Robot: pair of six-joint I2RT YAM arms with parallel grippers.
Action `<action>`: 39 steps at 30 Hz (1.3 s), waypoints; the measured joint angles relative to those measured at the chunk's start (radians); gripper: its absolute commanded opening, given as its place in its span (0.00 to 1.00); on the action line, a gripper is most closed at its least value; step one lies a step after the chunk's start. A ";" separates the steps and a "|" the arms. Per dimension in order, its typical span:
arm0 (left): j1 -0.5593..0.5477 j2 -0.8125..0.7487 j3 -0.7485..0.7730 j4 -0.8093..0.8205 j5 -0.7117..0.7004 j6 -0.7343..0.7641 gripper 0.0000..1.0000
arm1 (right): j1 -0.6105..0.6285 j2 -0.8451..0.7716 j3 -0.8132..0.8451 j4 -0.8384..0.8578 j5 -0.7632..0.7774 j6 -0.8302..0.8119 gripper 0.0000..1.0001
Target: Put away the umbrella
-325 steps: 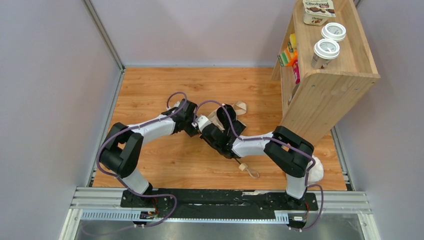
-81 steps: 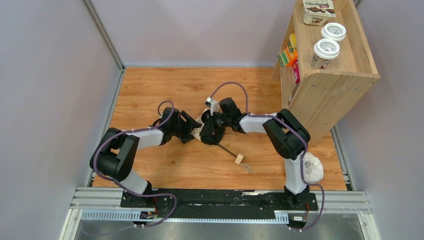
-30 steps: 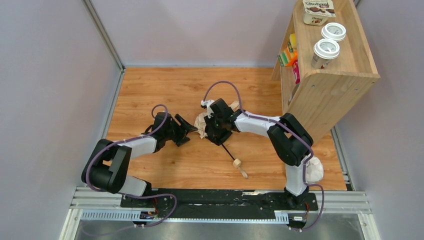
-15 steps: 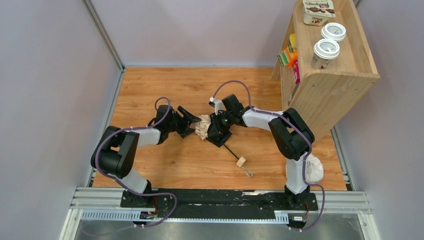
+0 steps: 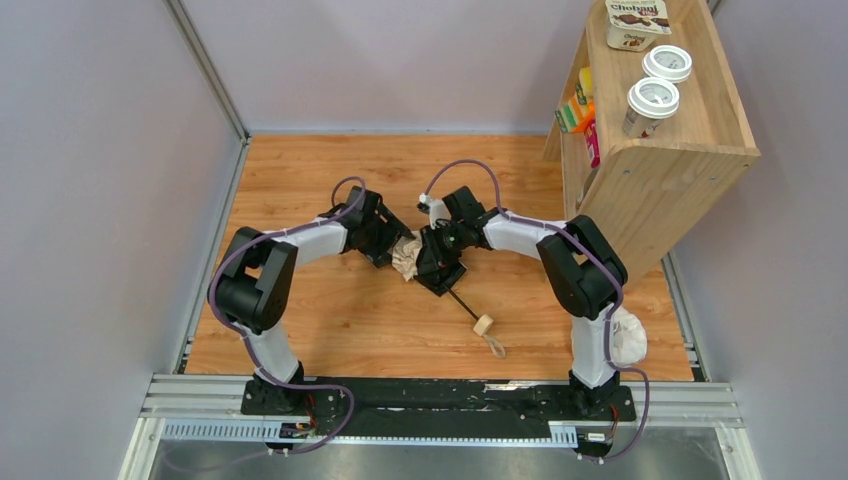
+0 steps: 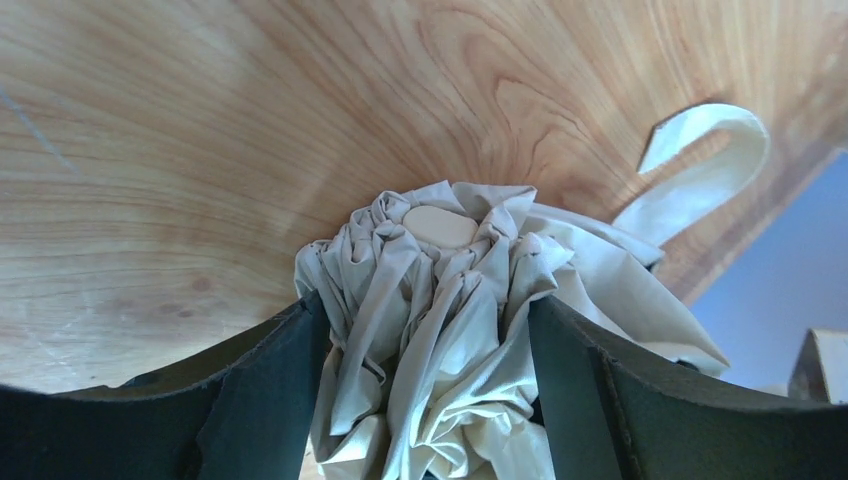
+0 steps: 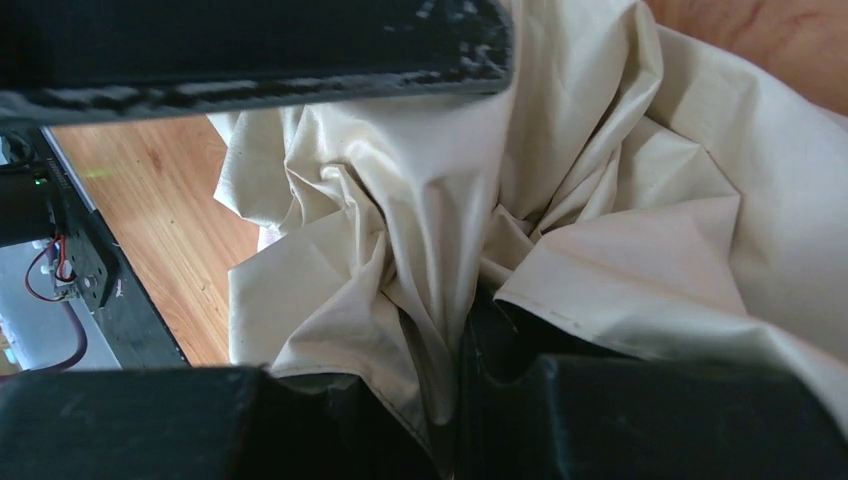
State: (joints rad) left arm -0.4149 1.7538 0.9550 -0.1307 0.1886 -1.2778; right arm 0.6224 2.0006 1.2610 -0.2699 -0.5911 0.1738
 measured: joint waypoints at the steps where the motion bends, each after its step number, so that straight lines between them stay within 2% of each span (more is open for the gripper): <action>1: -0.009 0.017 0.031 -0.038 -0.014 -0.001 0.80 | 0.000 0.000 0.005 -0.011 0.006 -0.003 0.00; 4: -0.029 0.069 0.100 -0.127 -0.022 -0.015 0.79 | 0.006 0.000 0.021 -0.044 0.031 -0.015 0.00; 6: -0.034 0.088 0.126 -0.162 -0.032 -0.021 0.73 | 0.015 -0.001 0.029 -0.058 0.051 -0.027 0.00; 8: -0.044 0.102 0.139 -0.186 -0.057 -0.024 0.55 | 0.026 -0.005 0.034 -0.070 0.073 -0.042 0.00; 9: -0.050 0.105 0.138 -0.196 -0.070 -0.024 0.28 | 0.030 -0.005 0.036 -0.074 0.082 -0.047 0.00; 11: -0.060 0.107 0.129 -0.188 -0.090 -0.034 0.14 | 0.040 -0.007 0.040 -0.085 0.102 -0.057 0.00; 14: -0.074 0.095 0.100 -0.130 -0.108 -0.053 0.07 | 0.053 -0.014 0.042 -0.097 0.140 -0.063 0.00; 15: -0.077 0.090 0.085 -0.105 -0.119 -0.054 0.00 | 0.057 -0.018 0.042 -0.102 0.157 -0.064 0.01; 18: -0.089 0.078 0.050 -0.048 -0.131 -0.061 0.00 | 0.069 -0.031 0.042 -0.119 0.214 -0.073 0.28; 20: -0.095 0.070 0.030 -0.014 -0.137 -0.075 0.00 | 0.082 -0.042 0.044 -0.137 0.265 -0.077 0.64; 22: -0.104 0.072 0.027 0.000 -0.136 -0.091 0.00 | 0.108 -0.060 0.045 -0.164 0.336 -0.077 0.83; 24: -0.119 0.080 0.028 0.018 -0.134 -0.114 0.00 | 0.150 -0.090 0.043 -0.193 0.409 -0.082 0.94; 26: -0.126 0.081 0.031 0.016 -0.129 -0.127 0.00 | 0.207 -0.144 0.017 -0.212 0.518 -0.087 1.00; 30: -0.128 0.084 0.048 -0.013 -0.131 -0.134 0.00 | 0.301 -0.257 -0.066 -0.172 0.700 -0.138 1.00; 33: -0.128 0.082 0.053 -0.021 -0.130 -0.135 0.00 | 0.348 -0.272 -0.097 -0.095 0.794 -0.190 1.00; 38: -0.111 0.082 0.054 -0.023 -0.083 -0.142 0.00 | 0.390 -0.209 -0.110 0.004 0.916 -0.234 0.89; 39: -0.103 0.082 0.054 -0.023 -0.064 -0.145 0.00 | 0.392 -0.187 -0.103 0.009 0.946 -0.233 0.83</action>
State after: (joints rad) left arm -0.5182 1.8355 1.0092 -0.1532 0.1242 -1.4227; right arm 1.0142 1.8137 1.1576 -0.2611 0.3553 -0.0589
